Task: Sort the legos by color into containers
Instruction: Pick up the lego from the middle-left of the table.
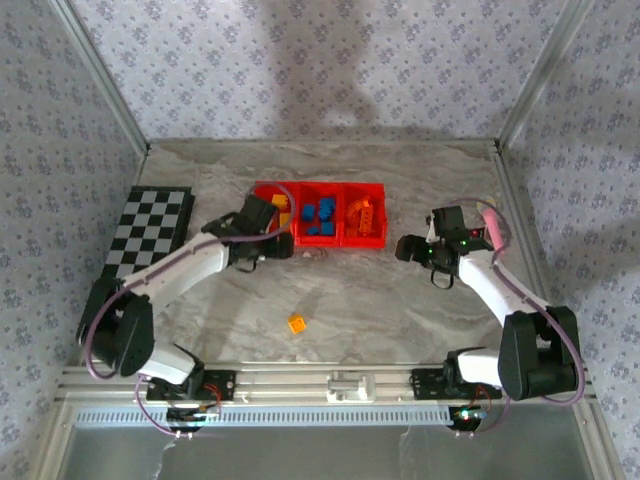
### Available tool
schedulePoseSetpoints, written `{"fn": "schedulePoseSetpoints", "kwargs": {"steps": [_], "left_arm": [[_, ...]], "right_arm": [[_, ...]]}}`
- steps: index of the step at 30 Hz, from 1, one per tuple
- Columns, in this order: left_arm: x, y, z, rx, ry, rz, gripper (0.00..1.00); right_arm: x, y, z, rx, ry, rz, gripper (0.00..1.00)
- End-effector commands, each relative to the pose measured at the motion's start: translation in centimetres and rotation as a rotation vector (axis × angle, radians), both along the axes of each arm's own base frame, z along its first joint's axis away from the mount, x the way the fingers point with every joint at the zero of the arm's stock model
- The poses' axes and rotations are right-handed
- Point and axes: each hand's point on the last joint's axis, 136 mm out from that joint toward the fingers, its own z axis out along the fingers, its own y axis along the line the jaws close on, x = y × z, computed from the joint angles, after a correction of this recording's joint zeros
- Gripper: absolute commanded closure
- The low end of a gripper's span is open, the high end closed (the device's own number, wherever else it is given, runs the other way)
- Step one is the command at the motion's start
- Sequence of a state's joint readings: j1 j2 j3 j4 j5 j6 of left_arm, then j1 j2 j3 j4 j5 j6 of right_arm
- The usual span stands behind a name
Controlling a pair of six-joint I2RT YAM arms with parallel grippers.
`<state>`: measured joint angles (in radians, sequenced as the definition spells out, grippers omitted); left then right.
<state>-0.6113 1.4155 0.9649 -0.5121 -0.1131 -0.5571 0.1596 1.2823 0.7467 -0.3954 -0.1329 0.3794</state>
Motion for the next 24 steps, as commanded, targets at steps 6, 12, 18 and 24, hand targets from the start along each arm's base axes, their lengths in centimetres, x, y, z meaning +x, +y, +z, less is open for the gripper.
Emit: {"fn": "schedulePoseSetpoints", "kwargs": {"steps": [6, 12, 18, 24], "left_arm": [[-7.5, -0.8, -3.2, -0.146, 0.064, 0.254, 0.12], [-10.4, -1.4, -5.1, -0.179, 0.082, 0.38, 0.14], [-12.0, -2.8, -5.3, -0.17, 0.076, 0.424, 0.15], [-12.7, -4.4, -5.6, -0.137, 0.087, 0.424, 0.15]], "right_arm": [[0.5, 2.2, 0.2, 0.025, -0.005, 0.032, 0.15], [0.2, 2.7, 0.3, 0.021, -0.011, 0.046, 0.15], [-0.5, 2.7, 0.2, 0.028, -0.017, 0.049, 0.15], [-1.2, 2.7, 0.0, 0.038, -0.022, 0.052, 0.15]]}}
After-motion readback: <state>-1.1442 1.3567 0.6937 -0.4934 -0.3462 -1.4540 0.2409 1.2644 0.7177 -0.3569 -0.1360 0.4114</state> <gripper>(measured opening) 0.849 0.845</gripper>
